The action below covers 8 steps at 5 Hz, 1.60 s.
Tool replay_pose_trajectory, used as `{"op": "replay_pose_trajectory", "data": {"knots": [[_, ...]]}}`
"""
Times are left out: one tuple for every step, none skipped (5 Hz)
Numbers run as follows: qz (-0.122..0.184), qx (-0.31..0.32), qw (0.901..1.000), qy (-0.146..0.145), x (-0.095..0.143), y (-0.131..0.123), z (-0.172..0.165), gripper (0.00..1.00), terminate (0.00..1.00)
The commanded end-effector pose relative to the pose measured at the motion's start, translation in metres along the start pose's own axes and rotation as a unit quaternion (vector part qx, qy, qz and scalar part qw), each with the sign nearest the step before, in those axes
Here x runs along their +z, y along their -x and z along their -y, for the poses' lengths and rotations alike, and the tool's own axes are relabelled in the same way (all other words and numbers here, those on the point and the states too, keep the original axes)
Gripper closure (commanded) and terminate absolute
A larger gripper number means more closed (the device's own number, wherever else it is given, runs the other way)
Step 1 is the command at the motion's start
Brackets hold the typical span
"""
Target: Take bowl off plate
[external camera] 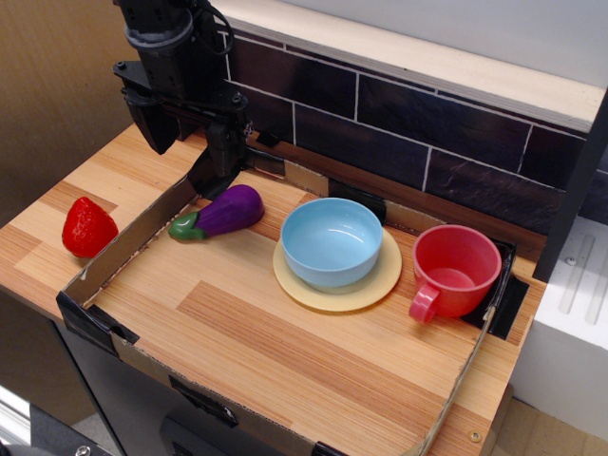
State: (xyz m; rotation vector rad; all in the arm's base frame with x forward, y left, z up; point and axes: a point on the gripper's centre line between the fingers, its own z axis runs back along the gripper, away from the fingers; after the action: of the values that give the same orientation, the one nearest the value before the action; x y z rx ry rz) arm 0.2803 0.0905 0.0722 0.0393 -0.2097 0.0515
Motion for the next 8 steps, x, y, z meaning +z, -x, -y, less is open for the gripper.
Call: {"op": "replay_pose_trajectory", "data": {"knots": [[0.0, 0.0, 1.0, 0.0, 0.0, 0.0, 0.0, 0.0, 0.0], [-0.009, 0.044, 0.999, 0.005, 0.0, 0.008, 0.022, 0.0, 0.0], [-0.033, 0.087, 0.9954, 0.023, 0.0, 0.011, 0.041, 0.0, 0.0], [-0.042, 0.1, 0.9936, 0.033, -0.002, 0.012, 0.056, 0.0, 0.0], [-0.044, 0.108, 0.9928, 0.029, -0.011, 0.01, 0.071, 0.0, 0.0], [-0.035, 0.107, 0.9935, 0.019, -0.021, 0.007, 0.081, 0.0, 0.0], [-0.034, 0.104, 0.9939, 0.003, -0.034, 0.006, 0.084, 0.0, 0.0], [-0.031, 0.11, 0.9935, -0.007, -0.042, 0.004, 0.081, 0.0, 0.0]]}}
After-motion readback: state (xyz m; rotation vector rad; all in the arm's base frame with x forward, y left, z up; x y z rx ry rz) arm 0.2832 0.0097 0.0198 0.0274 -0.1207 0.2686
